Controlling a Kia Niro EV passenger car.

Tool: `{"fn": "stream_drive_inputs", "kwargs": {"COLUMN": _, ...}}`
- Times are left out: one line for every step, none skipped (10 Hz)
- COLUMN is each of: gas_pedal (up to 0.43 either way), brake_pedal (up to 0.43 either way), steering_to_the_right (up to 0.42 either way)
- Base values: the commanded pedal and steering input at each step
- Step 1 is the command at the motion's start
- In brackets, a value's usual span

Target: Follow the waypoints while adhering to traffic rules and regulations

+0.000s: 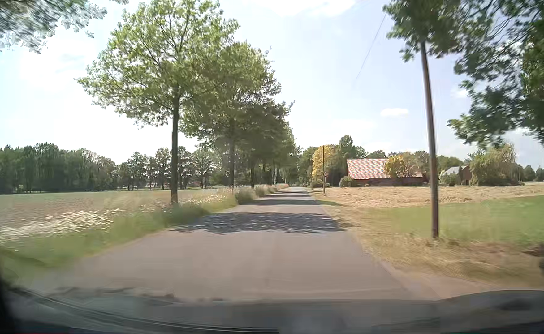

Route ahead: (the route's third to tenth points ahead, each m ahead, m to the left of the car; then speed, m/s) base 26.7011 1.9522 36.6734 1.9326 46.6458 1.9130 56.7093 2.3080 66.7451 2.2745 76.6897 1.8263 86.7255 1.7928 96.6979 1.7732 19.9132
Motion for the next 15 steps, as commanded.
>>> {"fn": "stream_drive_inputs", "kwargs": {"gas_pedal": 0.189, "brake_pedal": 0.006, "steering_to_the_right": 0.002}}
{"fn": "stream_drive_inputs", "kwargs": {"gas_pedal": 0.189, "brake_pedal": 0.006, "steering_to_the_right": 0.002}}
{"fn": "stream_drive_inputs", "kwargs": {"gas_pedal": 0.189, "brake_pedal": 0.006, "steering_to_the_right": 0.002}}
{"fn": "stream_drive_inputs", "kwargs": {"gas_pedal": 0.189, "brake_pedal": 0.006, "steering_to_the_right": 0.002}}
{"fn": "stream_drive_inputs", "kwargs": {"gas_pedal": 0.189, "brake_pedal": 0.006, "steering_to_the_right": 0.002}}
{"fn": "stream_drive_inputs", "kwargs": {"gas_pedal": 0.189, "brake_pedal": 0.006, "steering_to_the_right": 0.002}}
{"fn": "stream_drive_inputs", "kwargs": {"gas_pedal": 0.189, "brake_pedal": 0.006, "steering_to_the_right": 0.002}}
{"fn": "stream_drive_inputs", "kwargs": {"gas_pedal": 0.189, "brake_pedal": 0.006, "steering_to_the_right": 0.002}}
{"fn": "stream_drive_inputs", "kwargs": {"gas_pedal": 0.189, "brake_pedal": 0.006, "steering_to_the_right": 0.002}}
{"fn": "stream_drive_inputs", "kwargs": {"gas_pedal": 0.189, "brake_pedal": 0.006, "steering_to_the_right": 0.002}}
{"fn": "stream_drive_inputs", "kwargs": {"gas_pedal": 0.189, "brake_pedal": 0.006, "steering_to_the_right": 0.002}}
{"fn": "stream_drive_inputs", "kwargs": {"gas_pedal": 0.189, "brake_pedal": 0.006, "steering_to_the_right": 0.002}}
{"fn": "stream_drive_inputs", "kwargs": {"gas_pedal": 0.189, "brake_pedal": 0.006, "steering_to_the_right": 0.002}}
{"fn": "stream_drive_inputs", "kwargs": {"gas_pedal": 0.189, "brake_pedal": 0.006, "steering_to_the_right": 0.002}}
{"fn": "stream_drive_inputs", "kwargs": {"gas_pedal": 0.189, "brake_pedal": 0.006, "steering_to_the_right": 0.002}}
